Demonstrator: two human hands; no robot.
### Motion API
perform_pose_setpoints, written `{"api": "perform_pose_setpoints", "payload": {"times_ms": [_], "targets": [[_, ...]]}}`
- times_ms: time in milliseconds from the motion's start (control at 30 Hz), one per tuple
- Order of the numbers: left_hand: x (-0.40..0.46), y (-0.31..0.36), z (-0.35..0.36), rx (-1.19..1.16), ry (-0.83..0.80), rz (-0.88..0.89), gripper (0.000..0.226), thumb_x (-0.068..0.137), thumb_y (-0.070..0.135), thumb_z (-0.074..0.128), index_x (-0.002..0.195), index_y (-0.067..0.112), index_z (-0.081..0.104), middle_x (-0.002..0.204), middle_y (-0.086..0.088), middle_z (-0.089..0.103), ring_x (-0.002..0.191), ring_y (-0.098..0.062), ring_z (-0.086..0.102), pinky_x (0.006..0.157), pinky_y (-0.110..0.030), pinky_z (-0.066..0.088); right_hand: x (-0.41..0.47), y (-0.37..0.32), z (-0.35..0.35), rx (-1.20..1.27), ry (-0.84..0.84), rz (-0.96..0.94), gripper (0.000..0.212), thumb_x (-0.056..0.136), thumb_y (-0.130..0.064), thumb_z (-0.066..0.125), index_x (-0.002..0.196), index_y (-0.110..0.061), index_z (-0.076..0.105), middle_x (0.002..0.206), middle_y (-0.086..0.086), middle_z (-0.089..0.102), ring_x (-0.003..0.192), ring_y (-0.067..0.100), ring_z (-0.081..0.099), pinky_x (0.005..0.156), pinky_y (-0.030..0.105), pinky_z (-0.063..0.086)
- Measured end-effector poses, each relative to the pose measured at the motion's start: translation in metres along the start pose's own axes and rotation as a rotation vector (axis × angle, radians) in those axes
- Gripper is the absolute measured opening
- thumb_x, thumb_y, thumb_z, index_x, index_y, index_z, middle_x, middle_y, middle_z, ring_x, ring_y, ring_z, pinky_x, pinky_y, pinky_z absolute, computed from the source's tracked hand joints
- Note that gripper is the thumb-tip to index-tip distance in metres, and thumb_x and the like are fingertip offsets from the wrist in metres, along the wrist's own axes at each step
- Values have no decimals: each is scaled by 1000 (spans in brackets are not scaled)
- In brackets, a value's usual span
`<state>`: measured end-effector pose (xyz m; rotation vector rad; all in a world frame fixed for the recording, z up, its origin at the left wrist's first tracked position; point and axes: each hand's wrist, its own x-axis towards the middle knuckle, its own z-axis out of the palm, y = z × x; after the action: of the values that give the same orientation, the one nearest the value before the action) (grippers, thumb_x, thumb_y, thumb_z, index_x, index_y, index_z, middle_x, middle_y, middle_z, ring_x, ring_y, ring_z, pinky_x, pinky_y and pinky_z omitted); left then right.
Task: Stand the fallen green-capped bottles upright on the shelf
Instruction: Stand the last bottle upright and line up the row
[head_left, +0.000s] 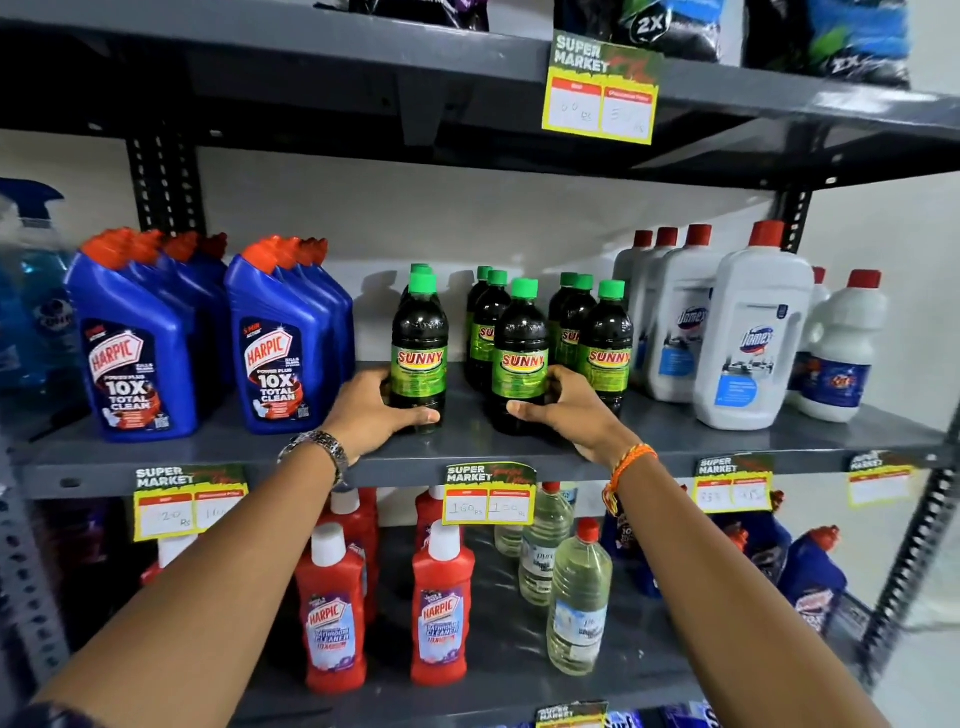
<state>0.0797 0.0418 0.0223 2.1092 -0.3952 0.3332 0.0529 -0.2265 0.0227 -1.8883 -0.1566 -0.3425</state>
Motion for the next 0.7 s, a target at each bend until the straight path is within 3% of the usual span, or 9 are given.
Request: {"api": "perform_pose_setpoints", "payload": {"times_ms": [500,600,700], "targets": [[-3,2,2,-16,12,-13,70,62,35,90,124,21,62,122,-2,69,107,-15,63,101,-33,46,-7,-1,-2,-75,-44,-23,53,81,-16,81,128,-8,58,120,4,71,112,15,65,107,38,48],[-9,7,-1,49,18,-21,79,66,38,88,134,20,52,132,-2,64,114,-16,61,99,-30,44,-12,-5,-2,-202,-35,-30,60,77,-26,84,128,-11,56,124,2,69,114,16,63,106,34,47],[-33,5,-2,277,104,3,96,74,48,79,149,11,33,146,-9,53,129,-26,54,102,-34,43,-22,-5,-7,-305,74,-52,73,72,-31,88,133,-8,54,129,4,66,118,17,62,101,29,48]]}}
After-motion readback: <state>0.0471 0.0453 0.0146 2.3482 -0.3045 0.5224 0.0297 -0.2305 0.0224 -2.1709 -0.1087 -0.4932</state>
